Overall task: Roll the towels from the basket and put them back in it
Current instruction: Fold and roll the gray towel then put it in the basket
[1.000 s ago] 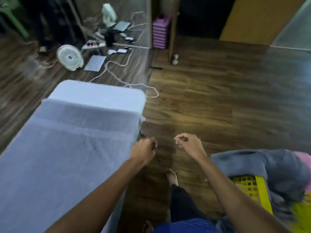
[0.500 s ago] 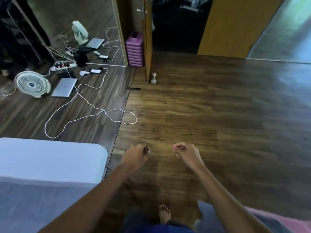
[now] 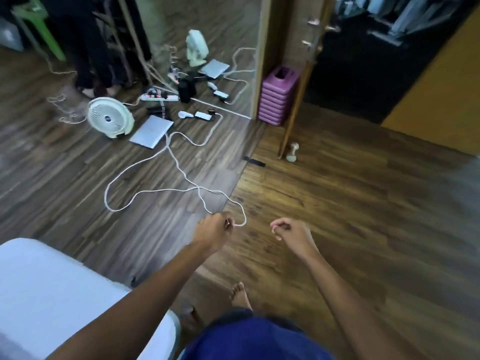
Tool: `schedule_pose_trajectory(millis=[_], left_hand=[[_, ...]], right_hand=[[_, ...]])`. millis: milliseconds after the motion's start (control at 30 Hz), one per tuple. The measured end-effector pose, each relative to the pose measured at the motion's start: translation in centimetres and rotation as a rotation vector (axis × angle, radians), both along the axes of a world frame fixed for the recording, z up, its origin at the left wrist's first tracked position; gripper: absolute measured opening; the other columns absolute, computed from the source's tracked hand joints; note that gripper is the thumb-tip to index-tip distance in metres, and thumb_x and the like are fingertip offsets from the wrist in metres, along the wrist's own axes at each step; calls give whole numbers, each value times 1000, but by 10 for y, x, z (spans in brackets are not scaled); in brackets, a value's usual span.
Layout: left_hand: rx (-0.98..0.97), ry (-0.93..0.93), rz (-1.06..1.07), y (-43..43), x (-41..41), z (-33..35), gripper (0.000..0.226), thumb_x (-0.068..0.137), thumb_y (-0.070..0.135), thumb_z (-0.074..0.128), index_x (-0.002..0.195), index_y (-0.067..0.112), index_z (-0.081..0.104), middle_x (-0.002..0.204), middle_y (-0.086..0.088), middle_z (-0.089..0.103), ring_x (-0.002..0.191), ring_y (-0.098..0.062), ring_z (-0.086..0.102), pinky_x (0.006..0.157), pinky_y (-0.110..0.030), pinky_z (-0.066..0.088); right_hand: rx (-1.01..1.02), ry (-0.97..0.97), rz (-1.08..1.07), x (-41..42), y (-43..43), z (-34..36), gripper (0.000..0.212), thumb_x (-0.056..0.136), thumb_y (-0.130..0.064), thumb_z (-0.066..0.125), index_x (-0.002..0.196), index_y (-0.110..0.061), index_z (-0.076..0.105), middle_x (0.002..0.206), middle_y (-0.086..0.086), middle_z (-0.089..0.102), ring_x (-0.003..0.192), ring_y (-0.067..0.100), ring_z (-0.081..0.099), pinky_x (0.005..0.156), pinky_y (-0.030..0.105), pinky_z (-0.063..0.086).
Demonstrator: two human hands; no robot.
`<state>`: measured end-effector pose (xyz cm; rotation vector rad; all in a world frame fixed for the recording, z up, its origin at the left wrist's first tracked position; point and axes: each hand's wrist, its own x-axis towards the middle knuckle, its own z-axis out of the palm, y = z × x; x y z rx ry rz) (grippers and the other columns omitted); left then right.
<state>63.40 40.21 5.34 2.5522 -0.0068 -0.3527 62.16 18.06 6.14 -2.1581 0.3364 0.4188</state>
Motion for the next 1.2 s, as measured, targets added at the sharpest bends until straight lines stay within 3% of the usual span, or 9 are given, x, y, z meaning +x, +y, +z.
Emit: schedule_pose_trajectory(millis=[167,267,367,500,700,867,967,1100,1200], left_hand=[[16,-30,267,80,61,13,17,90,23,52,98,24,67,104,2,70,99,-26,62,71,-33,47],[13,-41,504,135,72,12,18,91,22,51,100,24,67,99,0,71,98,-27,63,71,-34,47],[15,-16,759,187,67,4,17,91,24,52,99,24,67,96,-2,72,96,-27,64,73,-35,50],[4,0,1084,225,39,-6,15,90,30,53,97,27,66,97,-3,72,94,-28,65,76,-39,53],[32,-22,1654,230,-32,-9,15,92,25,52,94,24,67,96,4,70,91,-20,63,67,-28,39],[59,15,2063,209,-88,-21,20,94,27,47,100,25,67,100,5,69,93,-19,62,74,-28,44],[60,38,2236,199,-113,-33,20,94,27,48,101,24,67,101,4,68,94,-20,62,76,-30,47],[38,78,2443,187,-135,-48,19,94,22,49,103,22,66,102,2,66,95,-21,61,76,-30,43],[54,84,2592,182,-147,-62,21,92,13,51,106,17,67,108,-2,66,100,-24,61,80,-32,45]], right_hand=[[4,-18,308,128,92,-3,24,81,-10,65,72,-32,68,56,-11,63,58,8,57,62,24,42],[51,-21,509,189,165,-18,13,73,-20,65,67,-31,69,53,-19,62,59,9,58,70,29,47],[82,0,772,228,252,-7,13,80,-15,64,75,-27,70,56,-16,65,55,-1,59,65,21,48],[37,14,1140,255,352,-12,23,84,-7,62,73,-27,67,70,-2,69,70,19,67,80,38,55],[-23,-19,1741,212,488,-9,15,88,-15,60,91,-20,73,67,-11,64,62,5,58,58,20,41],[-12,-58,2137,132,555,-20,16,85,-9,61,90,-19,73,78,-5,71,72,10,64,67,21,42],[7,-44,2275,86,581,-28,17,85,-6,59,87,-18,70,81,-1,71,69,23,68,60,18,47],[6,-169,2439,40,614,-47,20,86,-9,58,86,-26,69,86,-5,71,81,15,66,71,22,46],[10,-300,2542,14,644,-63,21,89,-5,54,94,-18,70,93,-1,69,84,17,64,73,25,45]])
